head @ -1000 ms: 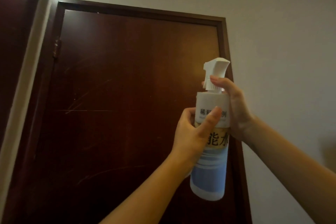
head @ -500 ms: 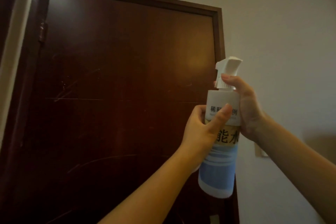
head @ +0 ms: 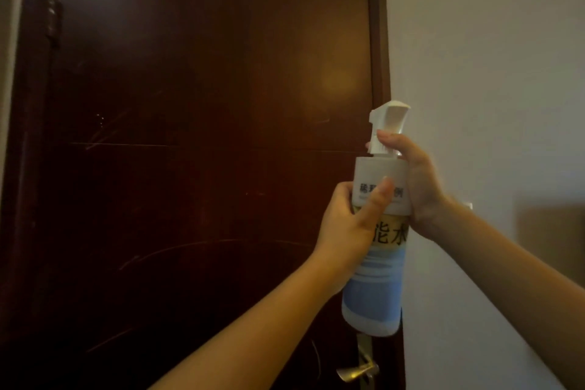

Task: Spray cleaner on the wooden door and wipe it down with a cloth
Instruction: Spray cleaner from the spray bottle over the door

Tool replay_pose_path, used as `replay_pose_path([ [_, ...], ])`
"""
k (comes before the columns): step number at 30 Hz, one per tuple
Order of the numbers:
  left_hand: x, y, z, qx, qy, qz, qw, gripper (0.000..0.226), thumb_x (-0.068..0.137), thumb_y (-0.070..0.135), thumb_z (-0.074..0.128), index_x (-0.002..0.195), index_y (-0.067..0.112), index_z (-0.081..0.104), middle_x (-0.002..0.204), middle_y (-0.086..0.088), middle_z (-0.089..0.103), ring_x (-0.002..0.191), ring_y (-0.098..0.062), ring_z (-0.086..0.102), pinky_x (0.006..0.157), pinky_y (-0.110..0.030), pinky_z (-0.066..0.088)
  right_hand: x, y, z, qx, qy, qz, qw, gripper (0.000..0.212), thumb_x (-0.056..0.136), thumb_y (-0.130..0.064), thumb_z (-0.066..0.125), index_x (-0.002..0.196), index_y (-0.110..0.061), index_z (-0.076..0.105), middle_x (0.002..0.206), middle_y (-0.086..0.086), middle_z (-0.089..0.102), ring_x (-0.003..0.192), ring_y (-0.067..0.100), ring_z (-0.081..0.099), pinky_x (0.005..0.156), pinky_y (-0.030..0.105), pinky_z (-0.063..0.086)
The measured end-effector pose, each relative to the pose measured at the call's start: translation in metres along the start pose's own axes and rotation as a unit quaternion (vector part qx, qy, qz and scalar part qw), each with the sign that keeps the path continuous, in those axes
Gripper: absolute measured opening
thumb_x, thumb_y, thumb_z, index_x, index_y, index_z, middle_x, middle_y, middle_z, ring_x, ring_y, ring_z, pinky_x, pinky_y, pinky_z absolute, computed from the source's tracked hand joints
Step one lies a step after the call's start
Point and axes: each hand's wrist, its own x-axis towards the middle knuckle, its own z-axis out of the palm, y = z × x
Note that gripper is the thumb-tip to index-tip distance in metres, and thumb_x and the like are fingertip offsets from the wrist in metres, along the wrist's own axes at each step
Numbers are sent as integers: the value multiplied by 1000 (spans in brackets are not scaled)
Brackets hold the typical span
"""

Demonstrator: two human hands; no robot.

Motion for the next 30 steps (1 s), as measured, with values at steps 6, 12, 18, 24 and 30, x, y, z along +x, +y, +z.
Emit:
replay_pose_path([
  [6,-25,-14,-4,-2,13,-5,1000,60,66,54,57,111,16,47,105,-6,63,91,-14,66,68,-19,55,-20,18,6,-24,0,12,1000,52,61,-52,61,99,-17,59,69,2,63,58,15,62,54,27,49],
  [12,-54,-31,-2,-14,15,-32,999,55,66,54,59,108,19,47,104,-5,64,92,-14,66,70,-21,55,-49,34,4,-34,-1,51,998,51,59,-51,60,98,-19,60,61,-2,65,53,13,63,49,25,50],
  [18,-73,-42,6,-17,15,-59,998,38,79,45,61,104,20,47,101,-2,63,87,-11,66,66,-18,54,-73,42,-1,-23,12,79,996,44,60,-48,60,92,-18,61,59,-2,63,50,12,60,47,23,50],
  [24,-89,-49,12,-9,8,-86,996,38,81,45,60,106,20,47,103,-1,63,91,-11,65,68,-18,55,-94,47,-7,-32,21,95,995,41,61,-47,67,89,-18,59,60,0,62,50,12,60,48,23,50],
  [30,-118,-66,12,-12,13,-130,991,41,75,49,62,100,22,45,100,1,62,92,-10,64,73,-22,55,-116,65,-6,-58,4,157,986,44,60,-50,67,88,-17,60,60,1,63,52,14,61,52,26,50],
])
